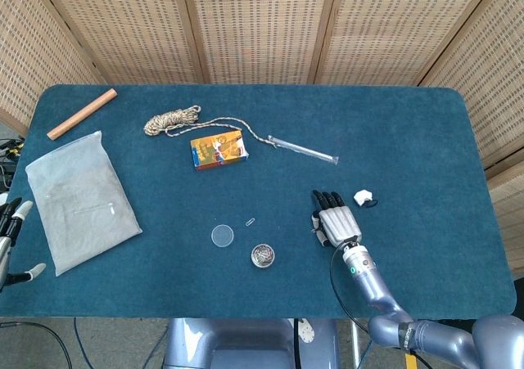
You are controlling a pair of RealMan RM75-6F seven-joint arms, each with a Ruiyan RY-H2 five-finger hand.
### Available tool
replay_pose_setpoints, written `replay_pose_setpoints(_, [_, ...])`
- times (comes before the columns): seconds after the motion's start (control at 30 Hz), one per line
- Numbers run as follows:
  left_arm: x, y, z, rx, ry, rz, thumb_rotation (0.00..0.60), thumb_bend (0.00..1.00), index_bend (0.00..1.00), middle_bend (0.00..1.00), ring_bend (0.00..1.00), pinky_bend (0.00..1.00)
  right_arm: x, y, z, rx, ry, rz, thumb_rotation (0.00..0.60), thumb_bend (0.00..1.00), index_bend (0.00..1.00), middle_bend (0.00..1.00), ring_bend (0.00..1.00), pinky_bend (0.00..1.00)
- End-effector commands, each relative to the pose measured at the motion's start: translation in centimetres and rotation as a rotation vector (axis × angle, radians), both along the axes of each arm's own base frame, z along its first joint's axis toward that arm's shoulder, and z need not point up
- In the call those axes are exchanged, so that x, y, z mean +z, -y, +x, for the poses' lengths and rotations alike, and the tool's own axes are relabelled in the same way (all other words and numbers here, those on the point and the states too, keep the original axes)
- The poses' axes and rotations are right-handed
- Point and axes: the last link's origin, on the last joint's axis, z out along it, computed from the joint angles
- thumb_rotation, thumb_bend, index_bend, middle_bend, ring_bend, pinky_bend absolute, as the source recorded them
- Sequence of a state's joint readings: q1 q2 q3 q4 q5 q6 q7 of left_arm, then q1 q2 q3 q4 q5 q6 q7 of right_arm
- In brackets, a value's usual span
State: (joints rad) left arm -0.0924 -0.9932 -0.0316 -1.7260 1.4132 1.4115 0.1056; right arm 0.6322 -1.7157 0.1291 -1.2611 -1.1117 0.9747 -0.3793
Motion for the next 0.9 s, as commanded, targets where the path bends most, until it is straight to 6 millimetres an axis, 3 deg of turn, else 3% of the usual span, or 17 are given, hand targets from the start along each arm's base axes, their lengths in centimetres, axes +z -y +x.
replay_pose_setpoints(0.03, [0.0,0.0,0.0,0.000,0.000,-0.001,0.600,0.00,0.00,0.00,0.00,0.00,0.3,0.0,0.3,0.011,0.011,-0.008,0.600,0.40,0.67,0.00,0.00,0.00])
replay_pose_setpoints(0.2, [0.1,0.0,0.0,0.000,0.003,0.001,0.600,0.00,0.00,0.00,0.00,0.00,0.9,-0.2,1.4,0.038,0.038,-0.013,0.600,0.40,0.67,0.00,0.00,0.00])
replay_pose_setpoints(0.4, [0.2,0.0,0.0,0.000,0.006,0.001,0.600,0.00,0.00,0.00,0.00,0.00,2.0,-1.2,4.3,0.101,0.099,0.012,0.600,0.40,0.67,0.00,0.00,0.00])
replay_pose_setpoints(0.5, [0.1,0.0,-0.1,0.001,0.006,-0.001,0.600,0.00,0.00,0.00,0.00,0.00,2.3,-2.8,6.2,0.167,0.114,0.042,0.600,0.40,0.67,0.00,0.00,0.00])
replay_pose_setpoints(0.67, [0.2,0.0,0.0,-0.001,0.006,0.000,0.600,0.00,0.00,0.00,0.00,0.00,1.9,-4.8,8.2,0.235,0.112,0.096,0.600,0.40,0.67,0.00,0.00,0.00])
replay_pose_setpoints(0.9, [0.1,0.1,0.0,-0.005,0.005,-0.003,0.600,0.00,0.00,0.00,0.00,0.00,0.8,-5.3,9.5,0.252,0.101,0.113,0.600,0.40,0.67,0.00,0.00,0.00])
